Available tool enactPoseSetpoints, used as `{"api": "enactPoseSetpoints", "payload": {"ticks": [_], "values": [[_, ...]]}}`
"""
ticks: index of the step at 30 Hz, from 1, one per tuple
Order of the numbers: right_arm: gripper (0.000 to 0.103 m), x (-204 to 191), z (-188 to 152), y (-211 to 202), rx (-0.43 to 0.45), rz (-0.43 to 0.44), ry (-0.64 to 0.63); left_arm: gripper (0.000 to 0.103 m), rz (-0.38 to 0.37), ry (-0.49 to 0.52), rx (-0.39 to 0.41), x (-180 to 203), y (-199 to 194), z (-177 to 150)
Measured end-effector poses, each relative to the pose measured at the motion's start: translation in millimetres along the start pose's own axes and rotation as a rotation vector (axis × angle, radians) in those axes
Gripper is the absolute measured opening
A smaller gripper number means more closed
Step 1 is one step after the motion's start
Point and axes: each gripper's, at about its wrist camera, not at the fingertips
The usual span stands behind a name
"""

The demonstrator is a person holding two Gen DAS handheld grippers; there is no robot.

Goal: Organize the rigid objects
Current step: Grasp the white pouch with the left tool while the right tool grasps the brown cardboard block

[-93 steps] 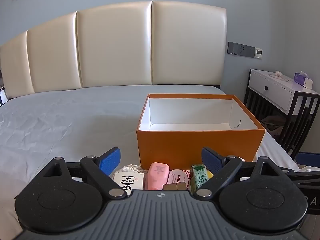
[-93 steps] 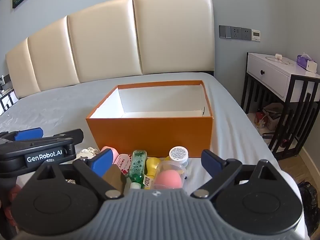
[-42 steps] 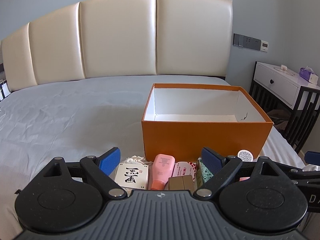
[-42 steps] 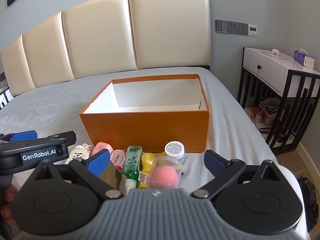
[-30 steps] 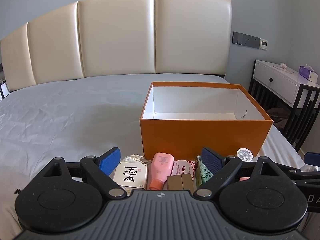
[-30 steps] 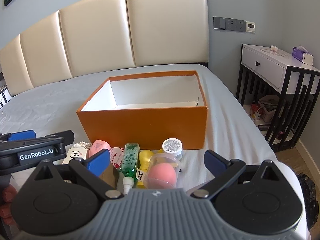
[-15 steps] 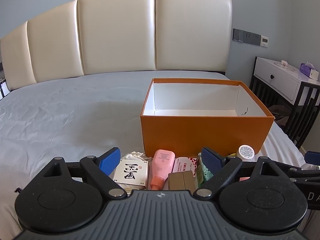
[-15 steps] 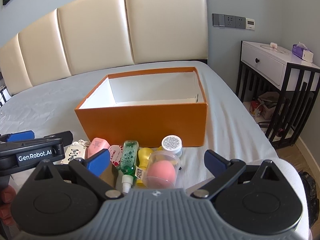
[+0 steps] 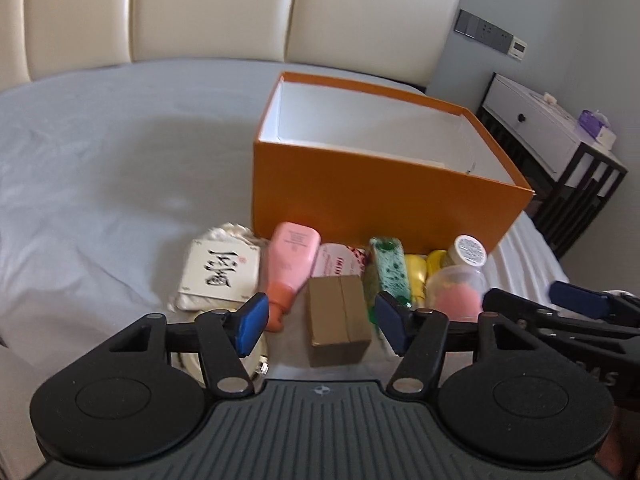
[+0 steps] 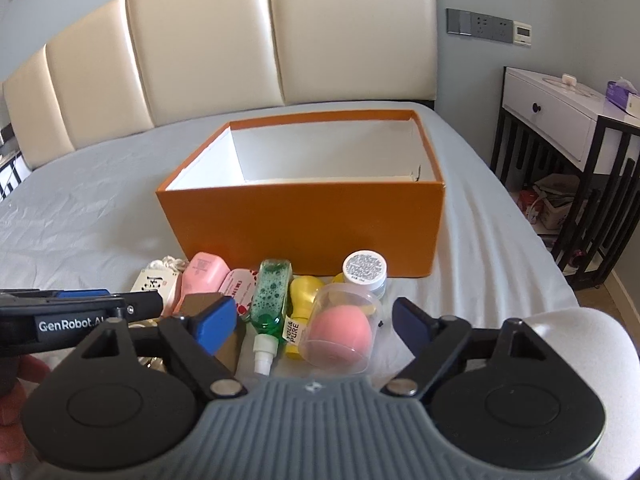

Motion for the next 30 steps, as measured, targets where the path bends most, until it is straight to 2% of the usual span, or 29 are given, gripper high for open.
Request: {"api": "enactPoseSetpoints", "payload": {"ticks": [3, 7, 10, 13, 17, 21, 26, 30], "values": [[0.073, -1, 0, 9, -0.023, -0.002, -0.018, 0.071, -0.027, -0.012, -0.007, -4, 6, 1], [0.059, -3, 1, 20, -0.055, 0.023, -0.032, 0.071, -0.013, -0.029, -0.028, -12, 12, 3], [0.059, -9, 3, 28, -0.086, 0.049, -0.026, 0.068, 0.035, -0.036, -0.081, -22, 20, 12], [0.059, -23, 6, 38, -0.123, 0.099, -0.031, 0.068, 0.070, -0.002, -0.149, -30, 26, 18], [0.060, -46, 5, 54, -0.177, 0.146, -0.047, 0.068, 0.128, 0.006, -0.176, -41, 30, 21], [0.061, -66, 0, 73, -0.238, 0.159, -0.070, 0.068, 0.112, 0.004, -0.222, -51, 39, 23], [0.063, -81, -4, 95, -0.309, 0.133, -0.073, 0.067, 0.069, 0.008, -0.294, -63, 57, 28], [0.062, -91, -6, 109, -0.336, 0.109, -0.092, 0.072, 0.087, 0.047, -0.325, -73, 72, 37]]}}
Point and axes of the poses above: each gripper's, at about its wrist camera, not at the fingertips, and y roughly the way its jaws point, x to its right, z to its top, and after that the axes turned 10 degrees about y, right-handed
